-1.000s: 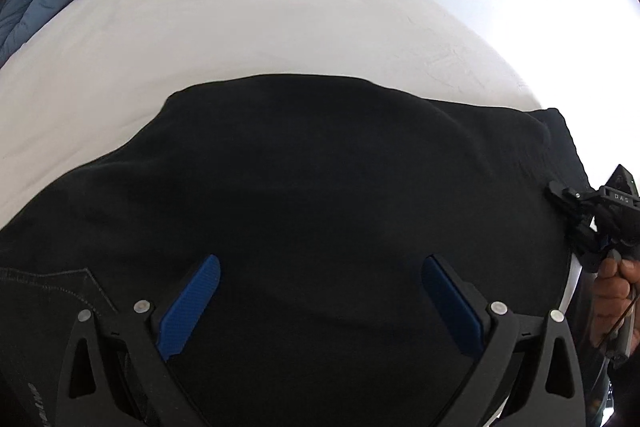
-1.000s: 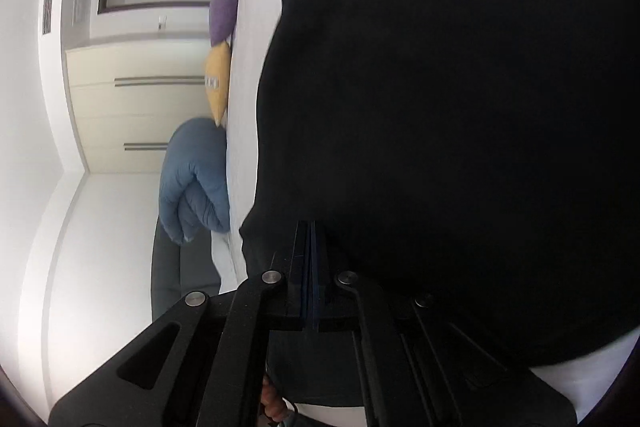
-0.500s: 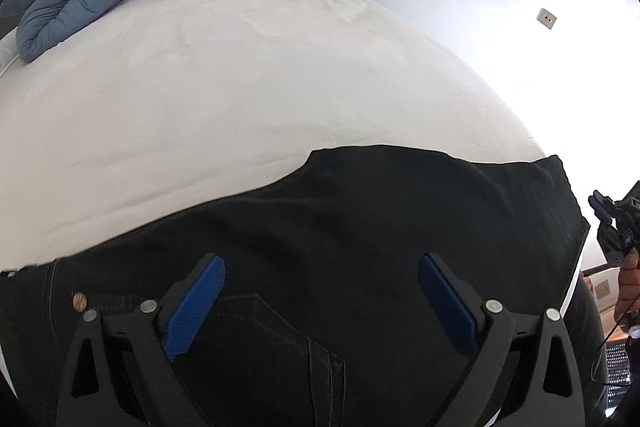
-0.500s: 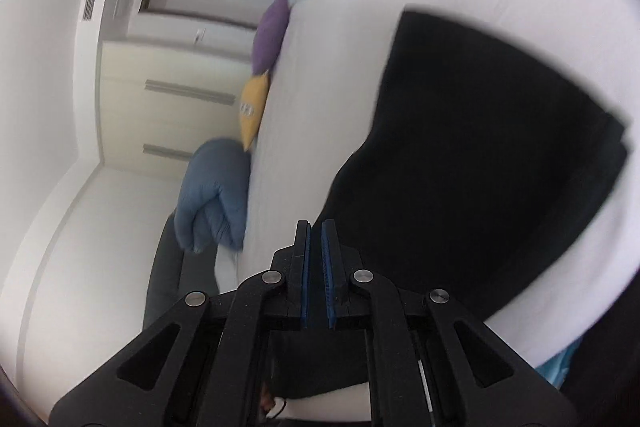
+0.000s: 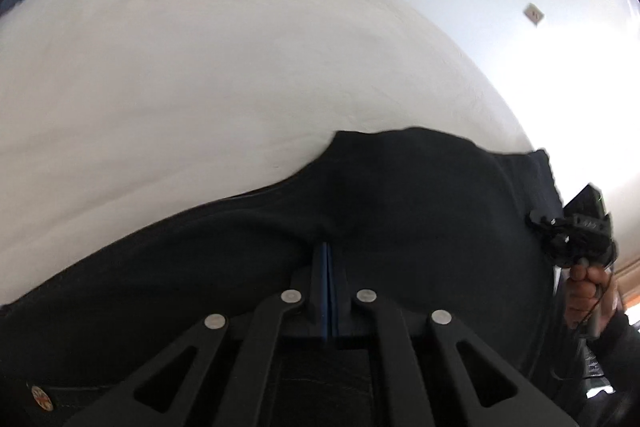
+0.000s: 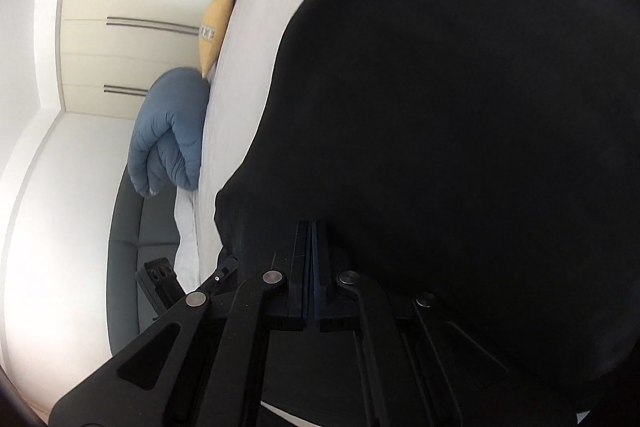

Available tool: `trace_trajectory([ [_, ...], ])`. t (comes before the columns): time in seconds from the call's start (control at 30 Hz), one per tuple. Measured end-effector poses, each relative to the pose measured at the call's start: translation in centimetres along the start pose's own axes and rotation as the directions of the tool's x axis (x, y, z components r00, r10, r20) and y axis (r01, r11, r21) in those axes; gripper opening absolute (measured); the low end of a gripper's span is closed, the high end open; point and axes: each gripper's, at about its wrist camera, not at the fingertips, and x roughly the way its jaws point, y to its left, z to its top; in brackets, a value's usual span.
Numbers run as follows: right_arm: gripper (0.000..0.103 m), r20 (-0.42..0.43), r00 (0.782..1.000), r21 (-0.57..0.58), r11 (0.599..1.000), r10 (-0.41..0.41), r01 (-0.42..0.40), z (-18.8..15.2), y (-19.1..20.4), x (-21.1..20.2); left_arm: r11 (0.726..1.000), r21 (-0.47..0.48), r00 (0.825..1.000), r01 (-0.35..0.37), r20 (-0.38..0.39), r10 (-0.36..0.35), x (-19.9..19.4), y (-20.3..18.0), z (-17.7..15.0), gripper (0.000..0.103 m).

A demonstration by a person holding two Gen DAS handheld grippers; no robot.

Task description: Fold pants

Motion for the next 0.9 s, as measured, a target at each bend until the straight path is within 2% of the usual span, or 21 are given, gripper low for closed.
trace_trajectory([
  [0.03,0.0,0.037,0.999,0.007,1.0,-0.023,0.023,0.7,-0.8,-1.7,0.999,-0.046,1.0,0.013,0.017,-0.012,-0.7,1.2,0.0,0.005],
  [0.07,0.0,0.074,0.997,0.025,0.999,-0.036,0.035,2.1,-1.9,-3.1,0.998,-0.062,0.999,-0.007,0.032,0.009,-1.5,1.8,0.0,0.005],
  [0.17,0.0,0.189,0.975,0.083,0.991,-0.116,0.102,4.6,-3.7,-6.8,0.992,-0.053,0.99,-0.118,0.074,0.122,-3.8,1.5,0.0,0.004],
  [0.2,0.0,0.216,0.965,0.097,0.987,-0.145,0.127,5.0,-4.1,-8.3,0.989,-0.07,0.987,-0.129,0.091,0.135,-4.4,1.3,-0.1,0.003],
  [0.23,0.0,0.235,0.958,0.1,0.985,-0.162,0.142,5.3,-4.0,-9.6,0.987,-0.096,0.985,-0.125,0.107,0.135,-5.1,1.1,-0.3,0.001],
  [0.27,0.0,0.243,0.959,0.088,0.988,-0.145,0.127,5.8,-4.0,-10.6,0.988,-0.12,0.986,-0.097,0.124,0.112,-5.7,0.7,-0.4,0.001],
  [0.3,0.0,0.238,0.966,0.062,0.994,-0.1,0.088,5.6,-2.8,-10.5,0.991,-0.127,0.99,-0.04,0.131,0.057,-6.1,0.0,-0.4,0.001],
  [0.4,0.0,0.151,0.988,-0.071,0.997,0.038,-0.027,3.9,2.3,-7.2,0.996,-0.045,0.993,0.082,0.087,-0.078,-3.5,-6.0,-0.1,0.001],
  [0.47,0.0,0.019,0.994,-0.134,0.986,0.104,-0.1,2.5,5.3,-2.5,0.991,0.006,0.99,0.136,0.022,-0.136,-0.9,-9.3,-0.1,0.001],
  [0.53,0.001,-0.082,0.99,-0.147,0.981,0.119,-0.13,0.9,6.8,2.2,0.991,0.046,0.991,0.123,-0.052,-0.121,2.3,-11.6,-0.3,0.001],
  [0.6,0.001,-0.16,0.981,-0.134,0.983,0.106,-0.128,0.3,6.2,4.9,0.995,0.03,0.989,0.099,-0.11,-0.095,5.0,-11.6,-0.6,0.001],
  [0.63,0.001,-0.187,0.98,-0.124,0.988,0.064,-0.088,0.3,5.4,6.3,0.995,0.001,0.989,0.104,-0.106,-0.104,5.6,-11.0,-0.5,0.004],
  [0.67,0.001,-0.192,0.981,-0.114,0.992,0.039,-0.061,0.6,6.3,9.0,0.99,-0.033,0.987,0.133,-0.086,-0.136,5.7,-10.1,-0.2,0.005],
  [0.73,0.0,-0.142,0.99,-0.066,0.998,0.005,-0.014,1.2,3.3,10.1,0.986,-0.08,0.987,0.146,-0.062,-0.151,5.6,-8.5,0.2,0.005],
  [0.77,0.0,-0.101,0.994,-0.018,0.999,0.05,-0.052,1.3,0.3,9.0,0.98,-0.113,0.984,0.163,-0.049,-0.17,5.5,-7.4,0.4,0.005],
  [0.8,0.0,-0.057,0.996,0.003,0.997,0.072,-0.072,1.2,-2.2,5.7,0.976,-0.131,0.983,0.173,-0.039,-0.18,5.2,-6.7,0.6,0.005],
  [0.83,0.0,0.003,0.999,-0.007,0.999,0.034,-0.034,2.2,-3.0,3.9,0.973,-0.144,0.983,0.178,-0.027,-0.184,5.1,-6.1,0.6,0.005],
  [0.9,0.0,0.1,0.994,-0.011,0.999,-0.034,0.035,3.4,-6.4,-2.4,0.969,-0.168,0.983,0.182,-0.007,-0.186,4.6,-5.1,1.6,0.005],
])
